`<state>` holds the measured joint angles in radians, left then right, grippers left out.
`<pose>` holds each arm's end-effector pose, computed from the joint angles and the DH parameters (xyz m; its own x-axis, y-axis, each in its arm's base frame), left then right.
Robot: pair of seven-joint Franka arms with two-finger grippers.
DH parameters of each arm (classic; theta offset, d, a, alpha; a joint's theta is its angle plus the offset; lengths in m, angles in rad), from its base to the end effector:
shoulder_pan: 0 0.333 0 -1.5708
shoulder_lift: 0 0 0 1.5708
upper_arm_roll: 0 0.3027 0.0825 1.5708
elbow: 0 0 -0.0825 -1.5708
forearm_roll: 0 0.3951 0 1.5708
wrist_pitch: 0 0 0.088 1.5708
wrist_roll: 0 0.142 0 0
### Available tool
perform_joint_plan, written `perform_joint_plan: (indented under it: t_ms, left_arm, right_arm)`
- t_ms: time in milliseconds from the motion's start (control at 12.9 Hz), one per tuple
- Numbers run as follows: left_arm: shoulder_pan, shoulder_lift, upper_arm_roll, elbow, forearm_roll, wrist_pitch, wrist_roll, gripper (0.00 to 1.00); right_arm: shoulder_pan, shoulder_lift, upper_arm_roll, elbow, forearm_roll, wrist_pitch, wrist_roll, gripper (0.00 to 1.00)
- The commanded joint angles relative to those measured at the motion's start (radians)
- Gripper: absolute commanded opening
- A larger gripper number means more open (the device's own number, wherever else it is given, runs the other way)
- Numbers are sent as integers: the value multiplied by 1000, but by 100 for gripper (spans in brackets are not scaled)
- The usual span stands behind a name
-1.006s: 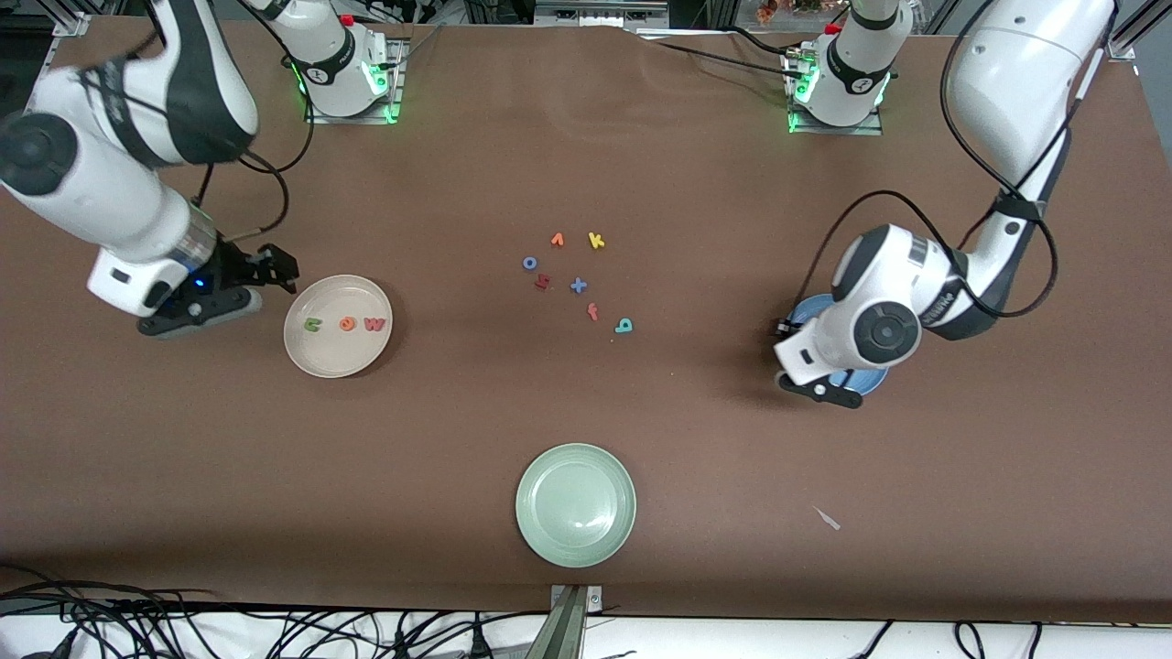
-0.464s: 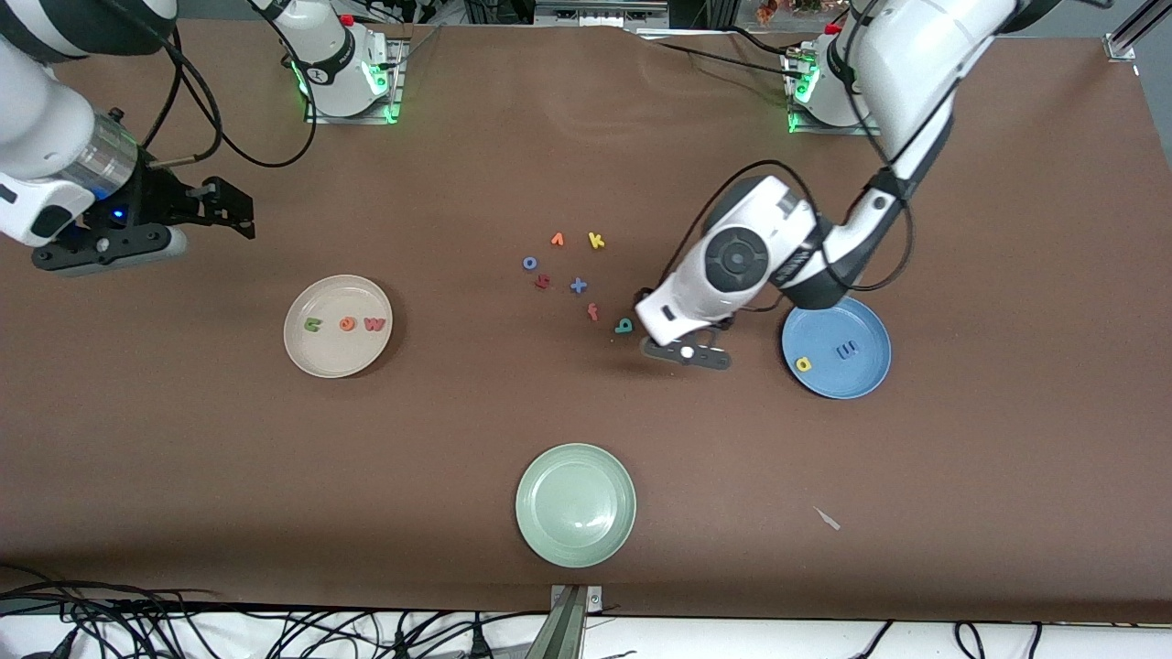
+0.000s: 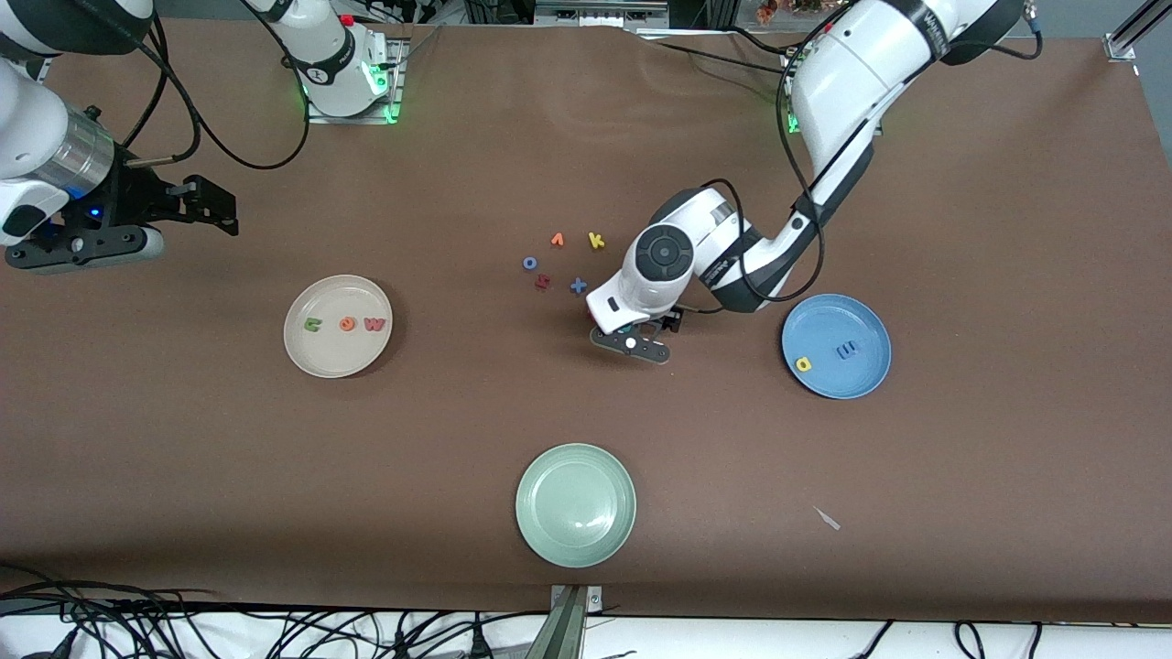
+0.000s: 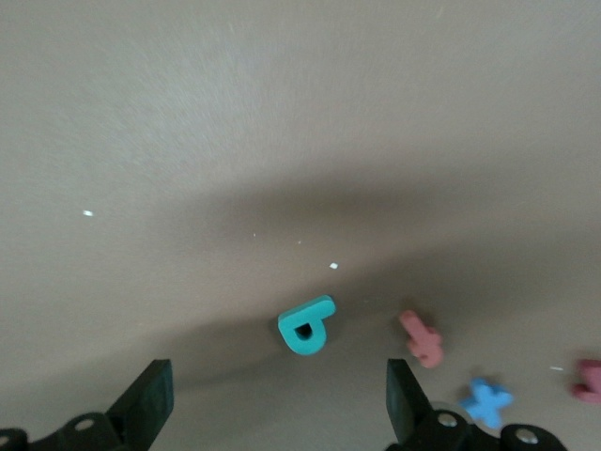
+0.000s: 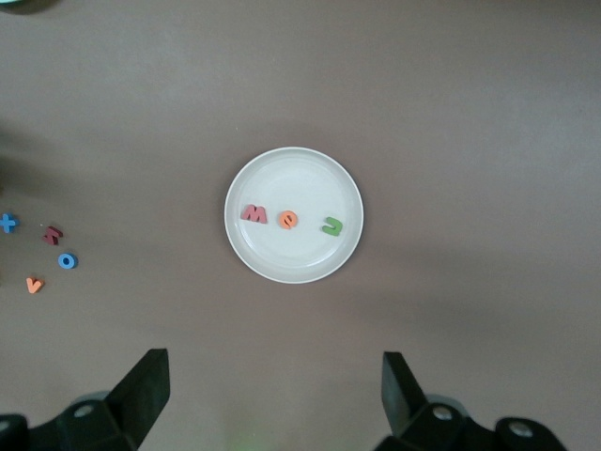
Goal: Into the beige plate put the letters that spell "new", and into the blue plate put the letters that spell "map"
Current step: 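Grasp the teal b with the left gripper while the right arm rests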
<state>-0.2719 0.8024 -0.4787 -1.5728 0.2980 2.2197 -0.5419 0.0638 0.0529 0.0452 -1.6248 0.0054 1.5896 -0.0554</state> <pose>0.5340 -0.4356 0.1499 0.9549 -0.2790 -0.1012 -0.2728 -0.9594 0.0709 0.5717 0.0628 0.5216 0.9827 0.1633 -0.0874 0.1628 -0.9866 -0.0126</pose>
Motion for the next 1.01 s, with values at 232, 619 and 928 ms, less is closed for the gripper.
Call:
perform_joint_plan:
  t_ms: [232,619,928]
  left_arm:
    - [-32,47,11,28,62,32,-12,91]
    - [-24,70,11,33,98,38,-12,55]
    - [-17,66,11,39,98,38,-10,19]
  right_arm:
    - [8,53,-11,77,13,-30,11,100]
    - [10,61,-11,94,10,-28,11,100]
    - [17,67,-8,94,15,-23,19,100]
